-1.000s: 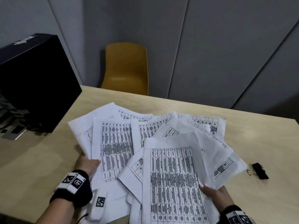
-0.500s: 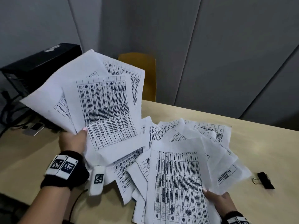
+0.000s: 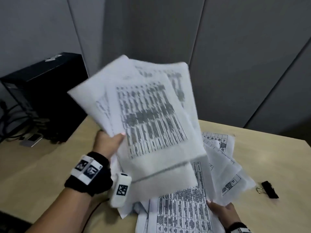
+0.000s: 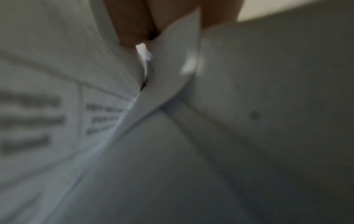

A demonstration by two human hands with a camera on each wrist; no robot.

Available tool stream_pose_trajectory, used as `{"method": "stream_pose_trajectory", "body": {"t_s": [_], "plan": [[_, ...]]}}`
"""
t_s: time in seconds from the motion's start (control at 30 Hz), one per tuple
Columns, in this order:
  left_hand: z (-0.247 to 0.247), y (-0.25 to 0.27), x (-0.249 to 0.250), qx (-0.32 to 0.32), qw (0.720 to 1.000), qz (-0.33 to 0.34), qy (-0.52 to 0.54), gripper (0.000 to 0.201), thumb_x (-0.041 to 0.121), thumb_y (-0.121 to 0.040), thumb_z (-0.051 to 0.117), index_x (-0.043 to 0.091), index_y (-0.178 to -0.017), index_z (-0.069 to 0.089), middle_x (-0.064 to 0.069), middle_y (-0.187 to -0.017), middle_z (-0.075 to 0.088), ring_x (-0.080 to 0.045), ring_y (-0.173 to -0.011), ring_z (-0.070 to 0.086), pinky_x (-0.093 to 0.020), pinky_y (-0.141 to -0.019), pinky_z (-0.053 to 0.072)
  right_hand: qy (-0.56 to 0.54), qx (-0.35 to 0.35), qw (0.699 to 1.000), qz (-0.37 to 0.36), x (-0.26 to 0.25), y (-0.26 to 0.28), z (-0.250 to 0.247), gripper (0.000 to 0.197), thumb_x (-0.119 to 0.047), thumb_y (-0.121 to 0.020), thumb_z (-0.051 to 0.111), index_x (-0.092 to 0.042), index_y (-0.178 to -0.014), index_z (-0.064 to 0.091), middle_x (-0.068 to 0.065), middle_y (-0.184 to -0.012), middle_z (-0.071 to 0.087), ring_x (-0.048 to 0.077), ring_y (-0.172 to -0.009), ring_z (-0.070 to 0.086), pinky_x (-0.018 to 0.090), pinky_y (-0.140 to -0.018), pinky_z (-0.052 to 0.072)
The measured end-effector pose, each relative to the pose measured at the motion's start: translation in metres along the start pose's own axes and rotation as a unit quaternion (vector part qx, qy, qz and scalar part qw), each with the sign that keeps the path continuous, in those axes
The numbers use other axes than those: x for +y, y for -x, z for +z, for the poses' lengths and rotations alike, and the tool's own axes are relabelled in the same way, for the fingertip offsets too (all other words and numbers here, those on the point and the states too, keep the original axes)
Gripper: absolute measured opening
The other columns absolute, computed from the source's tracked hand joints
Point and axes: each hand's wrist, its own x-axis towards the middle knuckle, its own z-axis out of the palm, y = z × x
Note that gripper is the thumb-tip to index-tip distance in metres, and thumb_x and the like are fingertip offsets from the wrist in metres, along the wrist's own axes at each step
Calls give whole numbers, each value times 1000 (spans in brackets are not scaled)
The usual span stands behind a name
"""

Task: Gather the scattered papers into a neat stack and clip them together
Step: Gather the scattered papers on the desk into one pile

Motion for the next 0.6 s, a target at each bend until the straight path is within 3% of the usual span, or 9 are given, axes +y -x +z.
{"method": "stream_pose_trajectory", "body": {"t_s": [0.1, 0.17, 0.23, 0.3, 0.4, 0.43, 0.5, 0.57, 0.6], "plan": [[24, 20, -27, -129, 983, -34, -126, 28, 5, -76, 67, -3, -103, 64, -15, -98, 66, -25, -90, 62, -30, -78, 46, 1, -13, 1000, -4, 2, -2, 2, 62, -13, -47, 65, 13, -103, 60, 10, -72, 67, 20, -68, 57, 26, -57, 39], [37, 27, -53, -177, 957, -74, -218, 28, 7, -78, 64, 1, -105, 61, -16, -101, 68, -26, -86, 63, -26, -71, 45, 6, -9, 1000, 3, 5, -2, 1, 68, -14, -48, 65, 15, -109, 58, 1, -60, 70, 27, -77, 60, 32, -75, 45], [44, 33, -73, -210, 930, -107, -281, 35, 9, -79, 62, 4, -113, 56, -14, -103, 66, -28, -85, 63, -27, -68, 49, 1, -10, 1000, 12, 9, -5, 0, 76, -16, -48, 66, 15, -116, 54, 11, -74, 70, 30, -84, 60, 34, -83, 43], [51, 40, -83, -219, 919, -126, -303, 37, 5, -81, 60, 5, -117, 52, -12, -99, 63, -29, -86, 63, -30, -70, 53, -3, -17, 999, 31, 9, -6, -2, 87, -18, -42, 71, 15, -119, 50, 12, -89, 63, 27, -84, 58, 33, -80, 42], [64, 49, -90, -231, 915, -126, -305, 34, 2, -83, 58, 4, -116, 53, -9, -91, 60, -29, -88, 64, -34, -79, 56, -39, -32, 998, 46, 9, -11, -2, 112, -44, -12, 80, 3, -111, 58, 11, -108, 62, 28, -111, 52, 37, -96, 32], [68, 51, -91, -243, 910, -125, -311, 31, 4, -84, 58, 3, -115, 53, -9, -93, 60, -27, -88, 62, -32, -80, 55, -58, -43, 996, 46, 7, -10, -2, 111, -54, -17, 79, -3, -114, 60, 9, -121, 58, 25, -120, 48, 39, -101, 27], [75, 56, -91, -285, 888, -109, -342, 29, 13, -85, 59, 2, -112, 55, -11, -104, 64, -25, -91, 61, -27, -81, 52, -66, -67, 995, 43, 6, -9, -1, 95, -54, -47, 80, -7, -126, 53, 6, -132, 53, 16, -114, 49, 34, -100, 27], [80, 57, -92, -318, 875, -92, -353, 32, 24, -86, 59, 5, -111, 57, -9, -110, 65, -24, -99, 62, -26, -82, 51, 1, -42, 998, 38, 11, -11, -3, 83, -44, -58, 82, -7, -126, 53, 6, -127, 57, 19, -107, 54, 35, -95, 35], [79, 55, -92, -319, 885, -87, -327, 32, 28, -86, 60, 8, -112, 59, -8, -109, 66, -24, -99, 63, -27, -84, 51, 45, -16, 998, 34, 14, -13, -3, 75, -37, -60, 84, -3, -121, 54, 9, -120, 60, 24, -106, 57, 36, -91, 39]]}}
